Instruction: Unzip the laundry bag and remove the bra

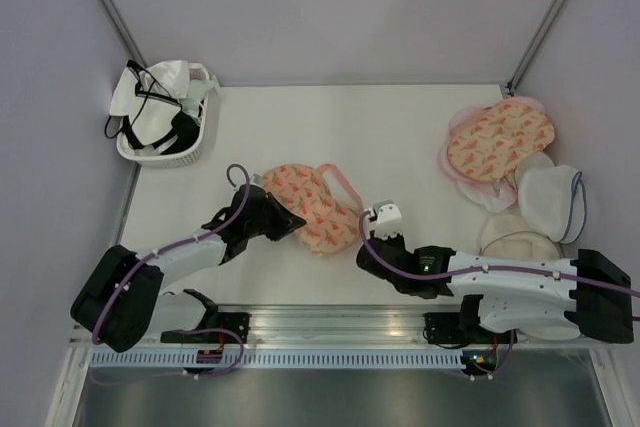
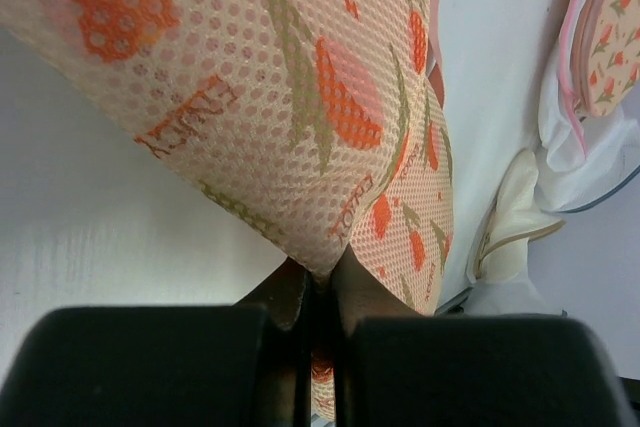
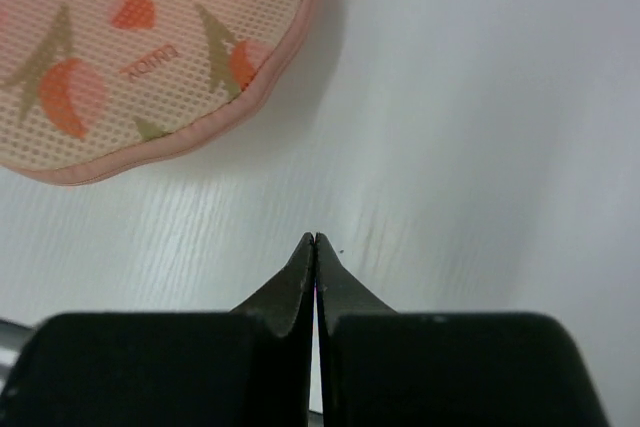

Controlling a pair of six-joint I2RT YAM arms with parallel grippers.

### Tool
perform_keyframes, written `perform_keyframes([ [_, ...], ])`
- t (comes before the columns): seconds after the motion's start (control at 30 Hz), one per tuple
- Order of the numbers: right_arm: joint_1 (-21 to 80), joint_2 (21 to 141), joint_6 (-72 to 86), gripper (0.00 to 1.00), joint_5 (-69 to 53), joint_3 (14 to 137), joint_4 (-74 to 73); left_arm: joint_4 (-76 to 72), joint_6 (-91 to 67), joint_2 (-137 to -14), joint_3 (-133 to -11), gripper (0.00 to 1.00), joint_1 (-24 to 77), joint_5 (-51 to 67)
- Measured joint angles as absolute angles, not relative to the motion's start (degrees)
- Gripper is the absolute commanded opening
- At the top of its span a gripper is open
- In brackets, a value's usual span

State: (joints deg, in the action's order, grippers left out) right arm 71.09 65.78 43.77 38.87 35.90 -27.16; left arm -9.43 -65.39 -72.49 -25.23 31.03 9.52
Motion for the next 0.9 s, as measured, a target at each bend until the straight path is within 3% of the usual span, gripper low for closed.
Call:
perform_keyframes([
  [0.03, 71.0, 64.5, 43.6, 0.06, 38.2, 35.8, -27.6, -9.6, -65.1, -72.5, -24.9, 0.02, 30.6, 10.0],
  [0.07, 71.0, 62.9, 43.2, 0.31, 36.5, 35.5, -27.0, -9.6, -65.0, -72.5, -24.6, 0.02, 30.4, 10.6],
  [0.1, 70.9, 61.6, 43.0, 0.44, 35.1, 35.2, -26.3, -9.6, -65.0, -72.5, -24.4, 0.02, 30.3, 10.9],
  [0.17, 70.9, 59.1, 41.7, 0.60, 30.9, 34.2, -22.9, -9.6, -65.3, -72.5, -24.3, 0.02, 30.3, 11.1],
  [0.47, 71.5, 67.0, 40.2, 0.63, 18.9, 31.7, -5.7, -9.0, -71.7, -72.5, -25.4, 0.02, 31.2, 10.9],
  [0.9, 72.3, 78.5, 40.3, 0.62, 23.6, 34.9, 6.7, -8.6, -76.8, -76.1, -28.3, 0.02, 34.9, 9.1],
])
